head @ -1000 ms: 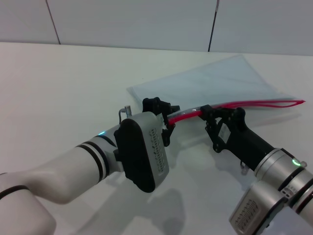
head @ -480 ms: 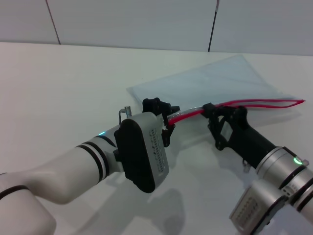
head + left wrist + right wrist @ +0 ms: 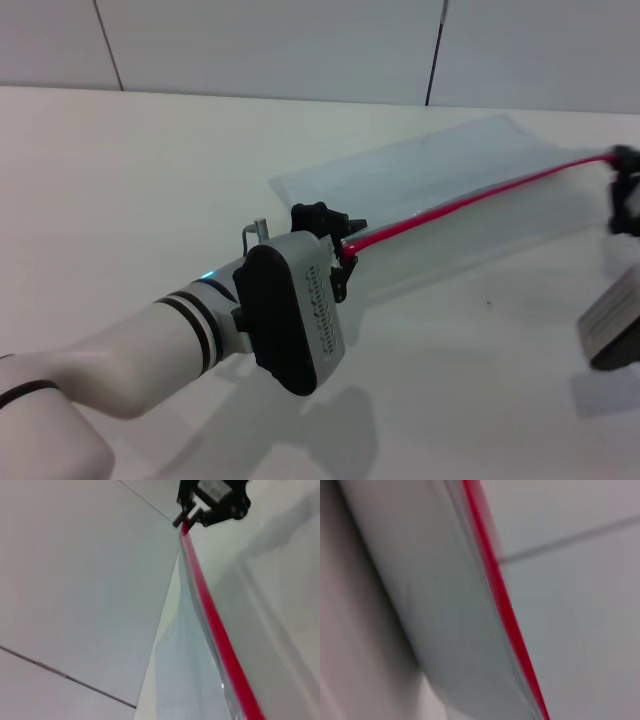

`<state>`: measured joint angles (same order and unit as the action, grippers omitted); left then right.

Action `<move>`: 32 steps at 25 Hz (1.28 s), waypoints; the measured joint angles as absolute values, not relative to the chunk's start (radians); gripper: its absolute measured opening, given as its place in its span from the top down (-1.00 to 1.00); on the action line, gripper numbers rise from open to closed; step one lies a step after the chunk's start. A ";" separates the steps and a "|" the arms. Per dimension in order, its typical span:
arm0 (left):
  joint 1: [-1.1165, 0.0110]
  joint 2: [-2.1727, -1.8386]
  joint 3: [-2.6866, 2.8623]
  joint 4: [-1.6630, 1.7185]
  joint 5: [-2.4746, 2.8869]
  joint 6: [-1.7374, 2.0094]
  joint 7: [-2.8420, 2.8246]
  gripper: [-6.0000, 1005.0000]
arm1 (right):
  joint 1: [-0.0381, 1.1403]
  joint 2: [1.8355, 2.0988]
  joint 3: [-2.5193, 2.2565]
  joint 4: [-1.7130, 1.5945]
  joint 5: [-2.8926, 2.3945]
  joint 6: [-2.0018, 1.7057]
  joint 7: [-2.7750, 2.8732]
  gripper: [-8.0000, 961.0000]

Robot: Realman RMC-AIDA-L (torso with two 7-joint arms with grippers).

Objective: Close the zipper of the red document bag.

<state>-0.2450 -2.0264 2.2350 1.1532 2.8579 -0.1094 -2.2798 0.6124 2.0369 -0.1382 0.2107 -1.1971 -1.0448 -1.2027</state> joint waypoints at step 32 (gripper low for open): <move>-0.259 -2.027 2.209 0.928 2.286 -0.802 -2.354 -0.11 | 0.566 2.030 -0.174 0.201 -1.077 -1.461 -0.024 -0.64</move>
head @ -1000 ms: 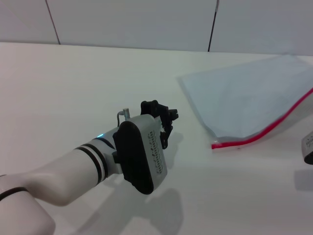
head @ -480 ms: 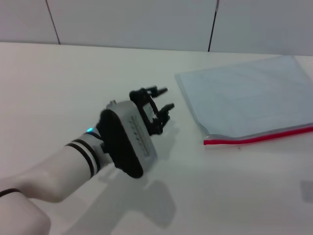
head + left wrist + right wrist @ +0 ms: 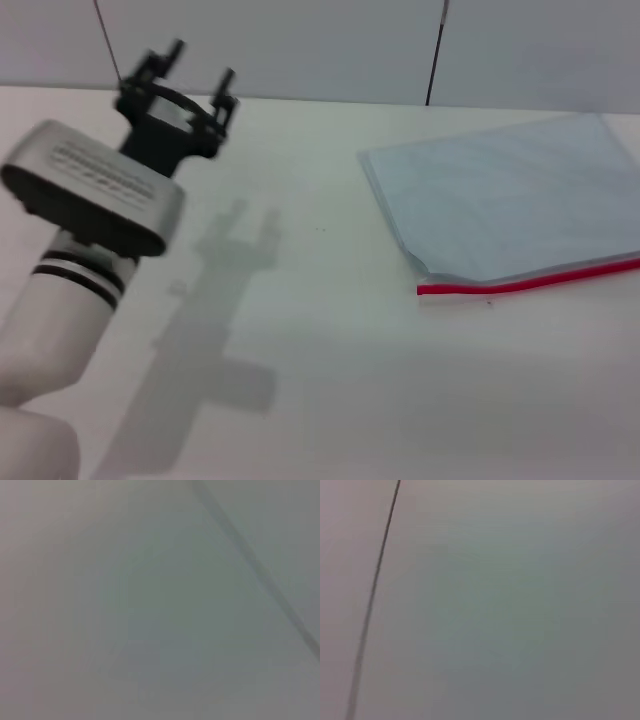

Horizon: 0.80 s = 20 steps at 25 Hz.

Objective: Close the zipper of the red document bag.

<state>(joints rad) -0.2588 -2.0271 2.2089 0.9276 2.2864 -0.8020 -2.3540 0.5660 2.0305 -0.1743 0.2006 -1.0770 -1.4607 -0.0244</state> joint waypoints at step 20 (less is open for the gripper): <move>-0.351 -2.024 2.210 0.573 2.262 -1.174 -2.986 -0.14 | 0.531 2.029 -0.221 0.068 -1.185 -1.455 0.314 -0.82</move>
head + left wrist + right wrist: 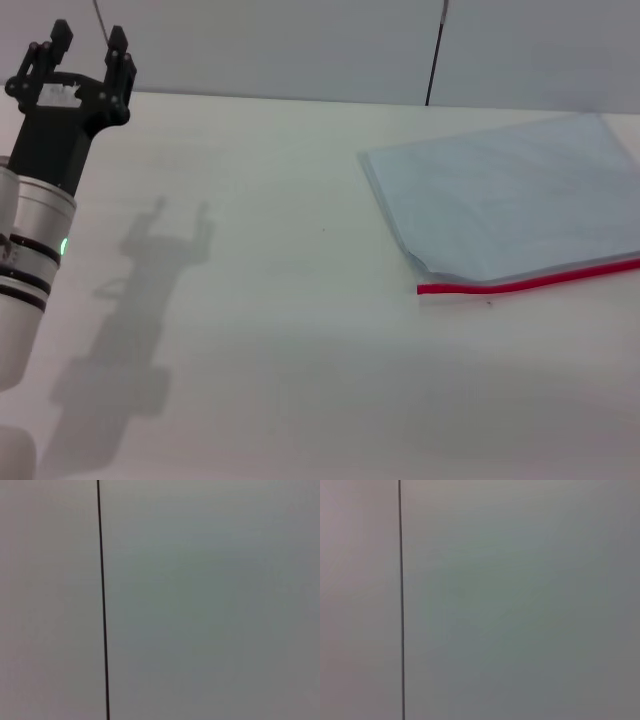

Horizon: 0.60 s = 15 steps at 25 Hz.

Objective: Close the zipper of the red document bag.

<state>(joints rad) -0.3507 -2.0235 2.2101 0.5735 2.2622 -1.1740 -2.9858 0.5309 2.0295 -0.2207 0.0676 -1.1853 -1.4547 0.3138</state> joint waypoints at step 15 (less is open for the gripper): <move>-0.366 -2.026 2.219 0.557 2.267 -1.167 -2.983 -0.14 | 0.536 2.029 -0.221 0.071 -1.184 -1.430 0.309 -0.82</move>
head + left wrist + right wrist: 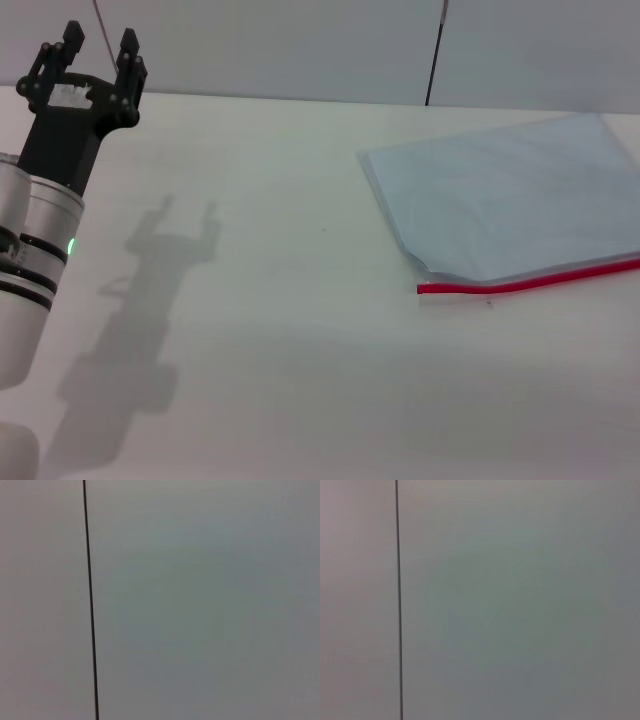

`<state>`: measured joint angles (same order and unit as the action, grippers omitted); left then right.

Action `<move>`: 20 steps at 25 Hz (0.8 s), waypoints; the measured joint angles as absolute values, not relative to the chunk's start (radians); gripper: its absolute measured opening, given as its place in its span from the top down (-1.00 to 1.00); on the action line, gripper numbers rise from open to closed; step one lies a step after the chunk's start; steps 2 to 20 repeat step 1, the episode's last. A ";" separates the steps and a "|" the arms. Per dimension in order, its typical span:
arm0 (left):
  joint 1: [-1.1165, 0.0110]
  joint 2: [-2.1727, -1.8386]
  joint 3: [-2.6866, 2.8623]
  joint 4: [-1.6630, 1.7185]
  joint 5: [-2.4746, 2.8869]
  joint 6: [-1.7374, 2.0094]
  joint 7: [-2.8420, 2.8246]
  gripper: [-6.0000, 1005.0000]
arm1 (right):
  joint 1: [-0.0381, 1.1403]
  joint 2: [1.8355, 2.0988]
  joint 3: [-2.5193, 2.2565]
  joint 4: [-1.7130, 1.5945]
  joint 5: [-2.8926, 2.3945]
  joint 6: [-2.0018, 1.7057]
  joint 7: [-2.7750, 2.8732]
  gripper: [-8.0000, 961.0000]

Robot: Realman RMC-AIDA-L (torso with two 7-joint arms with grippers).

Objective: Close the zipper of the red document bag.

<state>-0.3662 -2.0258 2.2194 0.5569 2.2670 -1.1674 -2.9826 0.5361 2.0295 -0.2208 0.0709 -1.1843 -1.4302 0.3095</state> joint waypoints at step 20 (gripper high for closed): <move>-0.366 -2.026 2.220 0.557 2.267 -1.167 -2.983 -0.14 | 0.537 2.029 -0.221 0.071 -1.184 -1.430 0.309 -0.82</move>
